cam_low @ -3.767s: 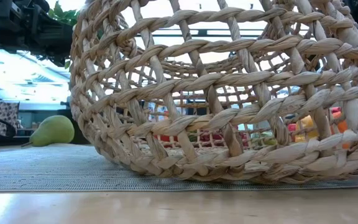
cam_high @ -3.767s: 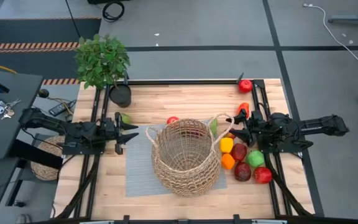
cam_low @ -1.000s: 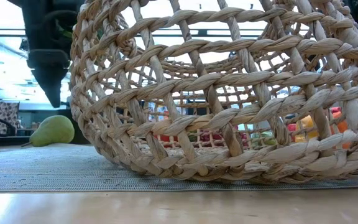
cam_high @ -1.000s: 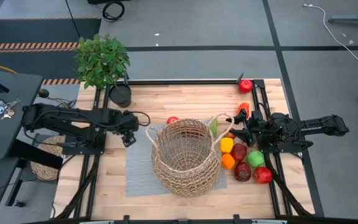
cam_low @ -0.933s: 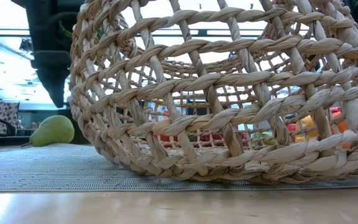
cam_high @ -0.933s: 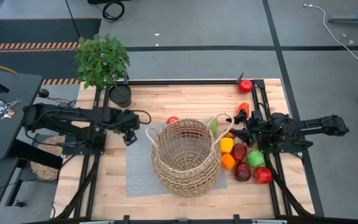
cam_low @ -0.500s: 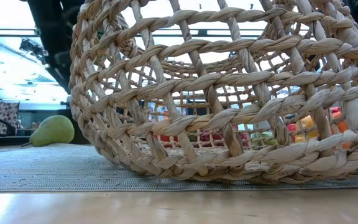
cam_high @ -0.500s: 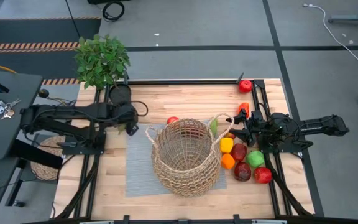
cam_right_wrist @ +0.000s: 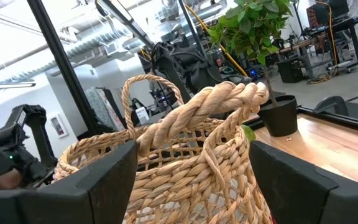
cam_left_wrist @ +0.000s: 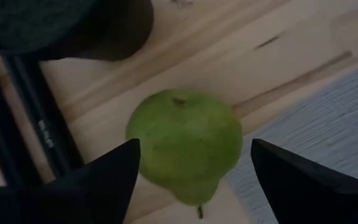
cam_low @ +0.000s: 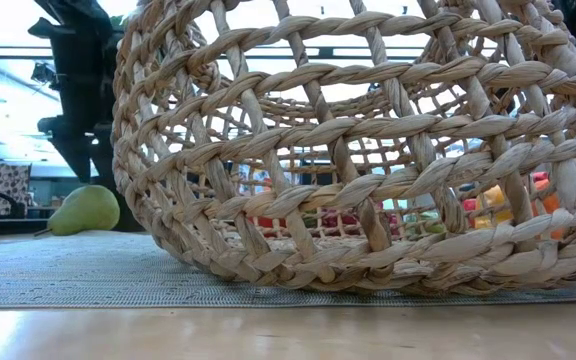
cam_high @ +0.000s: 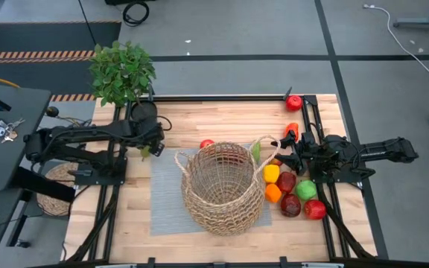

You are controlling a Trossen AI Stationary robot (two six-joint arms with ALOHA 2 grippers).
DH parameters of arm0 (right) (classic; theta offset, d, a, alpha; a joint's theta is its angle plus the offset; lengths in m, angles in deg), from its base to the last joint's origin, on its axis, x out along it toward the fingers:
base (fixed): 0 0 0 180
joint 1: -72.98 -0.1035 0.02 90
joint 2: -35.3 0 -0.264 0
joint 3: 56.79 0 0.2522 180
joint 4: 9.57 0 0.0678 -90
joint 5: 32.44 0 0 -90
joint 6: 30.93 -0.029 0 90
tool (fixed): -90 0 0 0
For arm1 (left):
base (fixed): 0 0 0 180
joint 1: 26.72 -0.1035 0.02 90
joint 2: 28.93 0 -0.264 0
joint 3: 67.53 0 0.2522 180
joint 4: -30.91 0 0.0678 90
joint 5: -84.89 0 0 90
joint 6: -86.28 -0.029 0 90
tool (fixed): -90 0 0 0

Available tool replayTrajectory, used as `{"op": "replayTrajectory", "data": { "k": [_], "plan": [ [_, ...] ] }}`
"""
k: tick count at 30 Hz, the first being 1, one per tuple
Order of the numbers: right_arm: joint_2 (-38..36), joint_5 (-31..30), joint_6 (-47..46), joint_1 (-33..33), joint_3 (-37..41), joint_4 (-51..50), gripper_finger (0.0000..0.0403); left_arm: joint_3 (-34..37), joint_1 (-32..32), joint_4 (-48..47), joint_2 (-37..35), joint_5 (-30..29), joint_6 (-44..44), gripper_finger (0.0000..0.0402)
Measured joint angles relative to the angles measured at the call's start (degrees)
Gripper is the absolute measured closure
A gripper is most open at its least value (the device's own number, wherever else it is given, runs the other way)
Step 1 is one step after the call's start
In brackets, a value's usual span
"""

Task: Build produce basket
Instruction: Put the green pear into the basket

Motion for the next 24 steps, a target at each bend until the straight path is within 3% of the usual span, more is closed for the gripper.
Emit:
{"op": "replayTrajectory", "data": {
  "k": [11,17,24],
  "plan": [
    [0.0,0.0,0.0,0.0,0.0,0.0,0.009,2.8,0.0,3.7,0.5,-0.5,1.9,0.0084],
    [0.0,0.0,0.0,0.0,0.0,0.0,0.009,2.8,2.0,5.0,0.5,0.2,-7.4,0.0091],
    [0.0,0.0,0.0,0.0,0.0,0.0,0.009,2.7,4.8,7.2,0.1,-0.3,-6.1,0.0093]
  ]
}}
